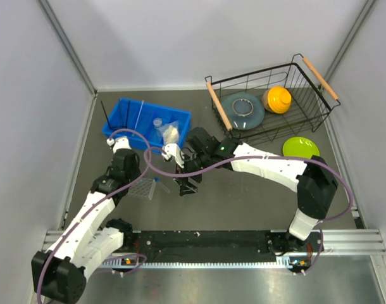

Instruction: Organize the chemistry lab equipment

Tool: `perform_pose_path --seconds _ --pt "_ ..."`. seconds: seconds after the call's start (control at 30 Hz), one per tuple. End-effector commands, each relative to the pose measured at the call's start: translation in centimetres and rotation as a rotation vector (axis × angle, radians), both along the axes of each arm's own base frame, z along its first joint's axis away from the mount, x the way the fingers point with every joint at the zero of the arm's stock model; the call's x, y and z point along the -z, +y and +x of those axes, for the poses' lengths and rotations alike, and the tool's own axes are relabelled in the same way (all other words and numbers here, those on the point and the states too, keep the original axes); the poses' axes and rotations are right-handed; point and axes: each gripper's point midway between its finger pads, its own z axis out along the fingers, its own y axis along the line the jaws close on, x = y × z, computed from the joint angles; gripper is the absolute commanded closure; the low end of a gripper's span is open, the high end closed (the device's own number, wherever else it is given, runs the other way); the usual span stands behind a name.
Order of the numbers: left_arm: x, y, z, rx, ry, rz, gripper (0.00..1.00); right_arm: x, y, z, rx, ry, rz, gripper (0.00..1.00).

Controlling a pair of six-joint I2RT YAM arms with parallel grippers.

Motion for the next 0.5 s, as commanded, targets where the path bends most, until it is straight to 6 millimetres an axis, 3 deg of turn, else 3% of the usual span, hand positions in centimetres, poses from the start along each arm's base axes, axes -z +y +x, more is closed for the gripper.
perform_pose_path --seconds 0.0,0.47 --pt "-2.1 0.1 2.2 -0.001 -0.081 0.025 0.90 -2.6 1.2 0.2 -0.028 -0.051 0.071 0.25" --pt "-0.2 0.1 2.7 0.001 -0.010 0.058 0.88 -2.6 1.2 0.3 -0.030 -0.049 0.067 0.25"
